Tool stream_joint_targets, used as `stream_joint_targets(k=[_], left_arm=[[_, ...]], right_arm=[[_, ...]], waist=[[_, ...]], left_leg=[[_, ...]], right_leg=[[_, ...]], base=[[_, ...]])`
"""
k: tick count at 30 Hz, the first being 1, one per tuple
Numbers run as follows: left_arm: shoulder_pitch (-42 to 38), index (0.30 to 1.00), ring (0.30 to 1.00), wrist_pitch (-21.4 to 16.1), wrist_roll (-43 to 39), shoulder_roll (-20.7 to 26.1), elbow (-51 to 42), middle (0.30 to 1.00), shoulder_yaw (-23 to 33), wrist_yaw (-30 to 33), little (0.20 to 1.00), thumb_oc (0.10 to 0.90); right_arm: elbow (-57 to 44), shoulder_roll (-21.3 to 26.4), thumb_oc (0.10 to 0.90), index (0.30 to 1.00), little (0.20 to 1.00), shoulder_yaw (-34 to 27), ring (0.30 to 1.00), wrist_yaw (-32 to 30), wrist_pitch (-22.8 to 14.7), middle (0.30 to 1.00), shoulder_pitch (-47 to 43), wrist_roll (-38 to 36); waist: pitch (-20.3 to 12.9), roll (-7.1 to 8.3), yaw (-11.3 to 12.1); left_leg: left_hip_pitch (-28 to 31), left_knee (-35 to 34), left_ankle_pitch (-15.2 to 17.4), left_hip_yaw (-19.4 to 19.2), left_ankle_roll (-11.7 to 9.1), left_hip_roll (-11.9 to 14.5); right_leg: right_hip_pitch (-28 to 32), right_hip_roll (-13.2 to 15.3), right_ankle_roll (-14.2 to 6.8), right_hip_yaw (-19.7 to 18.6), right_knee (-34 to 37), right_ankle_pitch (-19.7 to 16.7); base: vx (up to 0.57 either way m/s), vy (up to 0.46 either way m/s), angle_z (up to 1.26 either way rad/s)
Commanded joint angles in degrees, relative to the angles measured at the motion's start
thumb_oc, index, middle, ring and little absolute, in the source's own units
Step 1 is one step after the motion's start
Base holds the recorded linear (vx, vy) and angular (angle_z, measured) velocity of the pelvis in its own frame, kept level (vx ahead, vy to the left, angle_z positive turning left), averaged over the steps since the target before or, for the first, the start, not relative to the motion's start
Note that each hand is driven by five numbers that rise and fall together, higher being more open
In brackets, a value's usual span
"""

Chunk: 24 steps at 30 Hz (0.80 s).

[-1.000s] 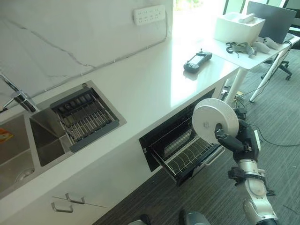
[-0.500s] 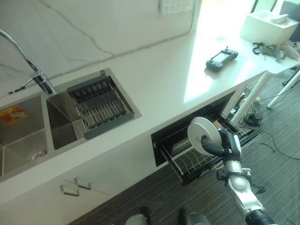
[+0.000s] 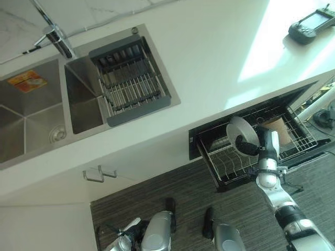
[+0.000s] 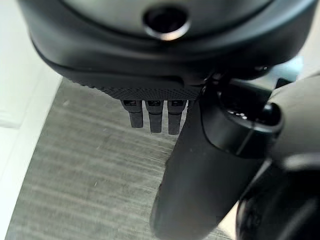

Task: Place the dishes in the dishwasher.

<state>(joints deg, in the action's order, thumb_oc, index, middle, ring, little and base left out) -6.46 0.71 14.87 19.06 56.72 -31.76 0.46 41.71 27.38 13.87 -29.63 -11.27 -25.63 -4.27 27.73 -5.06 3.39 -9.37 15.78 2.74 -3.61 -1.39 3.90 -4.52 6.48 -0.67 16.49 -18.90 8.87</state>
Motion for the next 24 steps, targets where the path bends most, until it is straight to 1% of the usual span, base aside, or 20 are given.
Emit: stream_joint_targets(k=[1, 2, 3, 6, 8, 10, 11, 14, 17, 18, 20, 22, 24], left_arm=[[0.03, 0.9, 0.9, -3.31, 0.67, -0.26, -1.33, 0.9, 0.01, 3.17, 0.9, 0.8], [-0.38, 0.9, 0.9, -3.95, 0.7, -0.27, -1.09, 0.9, -0.39, 3.82, 0.9, 0.8], [-0.93, 0.9, 0.9, -4.95, 0.88, -0.28, -0.53, 0.9, -0.78, 4.59, 0.9, 0.8], [-2.07, 0.9, 0.9, -6.37, 0.6, -0.33, 0.34, 0.9, -1.71, 6.01, 0.9, 0.8], [-2.69, 0.9, 0.9, -7.22, 0.0, -0.45, 0.76, 0.9, -2.25, 6.65, 0.9, 0.8], [-2.96, 0.9, 0.9, -7.65, -0.23, -0.41, 0.64, 0.9, -2.43, 6.9, 0.9, 0.8], [-3.22, 0.9, 0.9, -8.23, -0.73, -0.33, 0.5, 0.9, -2.8, 7.06, 0.9, 0.8], [-3.38, 0.9, 0.9, -9.71, -1.24, -0.38, -0.01, 0.9, -3.55, 7.85, 0.9, 0.8], [-4.12, 0.9, 0.9, -11.15, -2.3, -0.72, -0.66, 0.9, -4.91, 9.02, 0.9, 0.8], [-4.78, 0.9, 0.9, -11.54, -2.69, -1.1, -0.76, 0.9, -5.79, 9.81, 0.9, 0.8], [-5.23, 0.9, 0.9, -11.89, -2.98, -1.23, -0.93, 0.9, -6.2, 10.09, 0.9, 0.8], [-5.64, 0.9, 0.9, -13.34, -4.1, -1.28, -1.11, 0.9, -6.85, 10.83, 0.9, 0.8], [-6.0, 0.9, 0.9, -13.81, -4.63, -1.19, -1.9, 0.9, -7.39, 11.35, 0.9, 0.8]], right_arm=[[-2.92, 3.81, 0.4, 0.3, 0.3, 0.41, 0.3, -7.84, -2.4, 0.3, -5.22, 7.5], [-2.09, 4.1, 0.4, 0.3, 0.3, 0.91, 0.3, -10.02, -1.84, 0.3, -6.41, 9.98], [-1.03, 4.51, 0.4, 0.3, 0.3, 1.87, 0.3, -13.94, -1.01, 0.3, -8.04, 12.62], [0.63, 5.38, 0.4, 0.3, 0.3, 3.13, 0.3, -19.39, 1.29, 0.3, -11.15, 17.56], [1.95, 5.5, 0.4, 0.3, 0.3, 4.27, 0.3, -22.39, 2.59, 0.3, -12.96, 20.12], [2.32, 5.5, 0.4, 0.3, 0.3, 4.9, 0.3, -23.79, 3.32, 0.3, -13.72, 21.39], [3.05, 5.41, 0.4, 0.3, 0.3, 5.78, 0.3, -25.67, 4.24, 0.3, -14.54, 23.27], [4.08, 5.19, 0.4, 0.3, 0.3, 7.41, 0.3, -30.03, 6.24, 0.3, -15.68, 26.09], [5.72, 5.11, 0.4, 0.3, 0.3, 9.76, 0.3, -35.67, 10.05, 0.3, -17.19, 30.94], [6.87, 4.98, 0.4, 0.3, 0.3, 11.22, 0.3, -38.44, 11.99, 0.3, -17.86, 33.19], [7.79, 4.77, 0.4, 0.3, 0.3, 12.3, 0.3, -40.43, 13.37, 0.3, -18.27, 33.6], [8.98, 4.8, 0.4, 0.3, 0.3, 13.22, 0.3, -40.88, 14.7, 0.3, -18.74, 32.47], [10.54, 4.82, 0.4, 0.3, 0.3, 13.78, 0.3, -41.14, 15.73, 0.3, -19.19, 30.92]], waist=[[-2.5, 0.55, 0.44], [-1.9, 0.43, 0.68], [-1.09, 0.27, 1.06], [0.29, 0.01, 1.58], [1.18, -0.18, 1.88], [1.75, -0.22, 2.02], [2.03, -0.07, 2.27], [2.06, -0.31, 2.48], [2.06, -0.52, 2.58], [2.06, -0.52, 2.51], [2.06, -0.58, 2.48], [2.06, -0.61, 2.41], [2.06, -0.66, 2.39]], left_leg=[[2.75, 1.41, 8.4, 0.87, 1.61, 0.11], [2.15, 1.41, 8.01, 0.99, 1.61, 0.04], [1.39, 1.41, 7.52, 1.23, 1.7, -0.08], [-0.24, 1.41, 6.85, 1.51, 1.86, -0.41], [-1.19, 1.41, 6.4, 1.68, 2.03, -0.71], [-1.69, 1.41, 6.23, 1.62, 2.16, -0.84], [-1.82, 1.41, 6.9, 1.76, 2.08, -1.27], [-4.07, 1.41, 6.39, 1.88, 2.45, -1.66], [-6.97, 1.41, 5.86, 2.01, 2.95, -2.16], [-8.55, 1.41, 5.58, 2.06, 3.18, -2.44], [-9.49, 1.41, 5.47, 1.98, 3.35, -2.5], [-10.49, 1.41, 5.31, 1.8, 3.52, -2.56], [-11.58, 1.41, 5.2, 1.69, 3.63, -2.68]], right_leg=[[2.2, 0.14, 0.74, 1.28, -2.97, 6.47], [1.41, 0.26, 0.9, 1.34, -3.83, 6.62], [0.33, 0.44, 1.1, 1.37, -5.01, 6.78], [-1.87, 0.76, 1.24, 1.28, -6.75, 7.0], [-3.19, 0.89, 1.34, 1.16, -7.68, 7.01], [-3.87, 1.04, 1.33, 1.02, -8.15, 7.06], [-4.32, 1.21, 0.89, 0.23, -8.63, 7.95], [-7.16, 1.3, 0.89, -0.23, -9.72, 7.83], [-10.59, 1.11, 0.88, -0.98, -10.57, 7.55], [-12.39, 0.96, 0.77, -1.43, -10.76, 7.26], [-13.36, 0.8, 0.7, -1.74, -10.63, 7.03], [-14.48, 0.69, 0.58, -2.04, -10.6, 6.72], [-15.75, 0.7, 0.48, -2.32, -10.74, 6.54]], base=[[-0.02, 0.014, 0.16], [-0.05, 0.019, 0.15], [-0.05, 0.022, 0.17], [-0.06, 0.025, 0.07], [-0.05, 0.031, 0.05], [-0.02, 0.012, 0.02], [0.0, 0.0, 0.0], [-0.03, 0.022, 0.01], [-0.06, 0.031, 0.0], [-0.05, 0.019, -0.02], [-0.04, 0.013, 0.01], [-0.03, 0.009, 0.0], [0.0, 0.0, 0.0]])
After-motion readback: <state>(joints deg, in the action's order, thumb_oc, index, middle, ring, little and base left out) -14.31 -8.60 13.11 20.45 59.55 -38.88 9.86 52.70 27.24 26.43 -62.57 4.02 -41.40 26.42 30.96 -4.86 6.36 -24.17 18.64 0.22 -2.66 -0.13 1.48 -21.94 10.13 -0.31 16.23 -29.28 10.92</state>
